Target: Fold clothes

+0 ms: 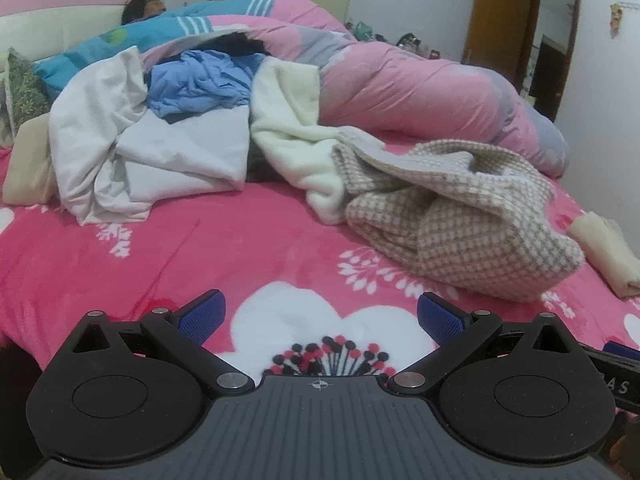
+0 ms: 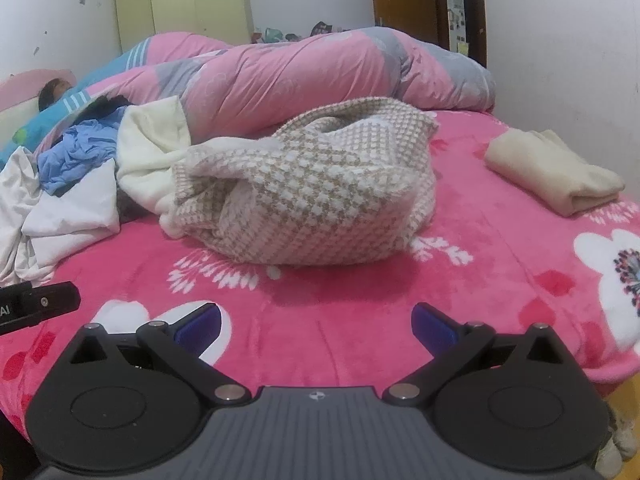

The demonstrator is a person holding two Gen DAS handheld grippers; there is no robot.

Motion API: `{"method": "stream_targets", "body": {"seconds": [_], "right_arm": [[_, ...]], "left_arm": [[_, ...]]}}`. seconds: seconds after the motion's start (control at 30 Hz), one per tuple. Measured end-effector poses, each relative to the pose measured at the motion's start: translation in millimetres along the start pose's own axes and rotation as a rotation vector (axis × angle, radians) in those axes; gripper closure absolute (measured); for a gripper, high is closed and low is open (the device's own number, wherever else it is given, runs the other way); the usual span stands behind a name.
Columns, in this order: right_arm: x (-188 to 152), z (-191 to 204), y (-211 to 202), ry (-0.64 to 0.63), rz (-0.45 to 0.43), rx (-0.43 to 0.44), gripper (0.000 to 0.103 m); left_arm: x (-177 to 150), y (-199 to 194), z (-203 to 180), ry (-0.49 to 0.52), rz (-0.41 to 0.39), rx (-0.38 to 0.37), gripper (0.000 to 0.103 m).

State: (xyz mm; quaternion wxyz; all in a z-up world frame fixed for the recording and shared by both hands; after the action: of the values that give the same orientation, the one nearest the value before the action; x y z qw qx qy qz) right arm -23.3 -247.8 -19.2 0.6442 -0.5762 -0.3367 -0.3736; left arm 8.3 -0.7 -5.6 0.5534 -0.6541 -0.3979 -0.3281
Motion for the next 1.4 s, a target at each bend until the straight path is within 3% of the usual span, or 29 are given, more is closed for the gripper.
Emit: {"method": "stream_targets", "body": {"seconds": [0.2, 0.53, 0.83, 1.0, 1.4], "right_arm": [[4, 7, 0, -0.012, 0.009, -0.016, 0.0], [4, 3, 6, -0.016, 0.001, -0.06, 0.0], [5, 8, 3, -0.034, -0.005, -0.071, 0.0], [3, 11, 5, -0.044, 0.003, -0.075, 0.0], [4, 15, 6, -0.052, -0.001, -0.08, 0.0]], "left_arm": [[-2, -2, 10, -0.017, -0.025, -0.01, 0.0], [-5, 10, 16, -0.005, -0.025, 0.04, 0.0], [-13, 13, 23, -0.024, 0.041, 0.018, 0.0], [-15, 12, 18, 0.013, 0.039, 0.044, 0.0], [-17, 13, 18, -0.006, 0.072, 0.032, 0.0]]}}
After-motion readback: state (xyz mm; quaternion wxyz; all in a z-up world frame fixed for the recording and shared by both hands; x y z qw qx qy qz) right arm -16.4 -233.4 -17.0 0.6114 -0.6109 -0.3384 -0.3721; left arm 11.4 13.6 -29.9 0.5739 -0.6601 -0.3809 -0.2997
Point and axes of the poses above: each gripper's, at about its wrist camera, not at the fingertips, and y roughly the way its jaws point, z to its left, x to its top, the point moved 1 cm from there along y, roughly the way its jaws point, and after that the axes turned 6 degrees about -z, right-handed, at the moved point
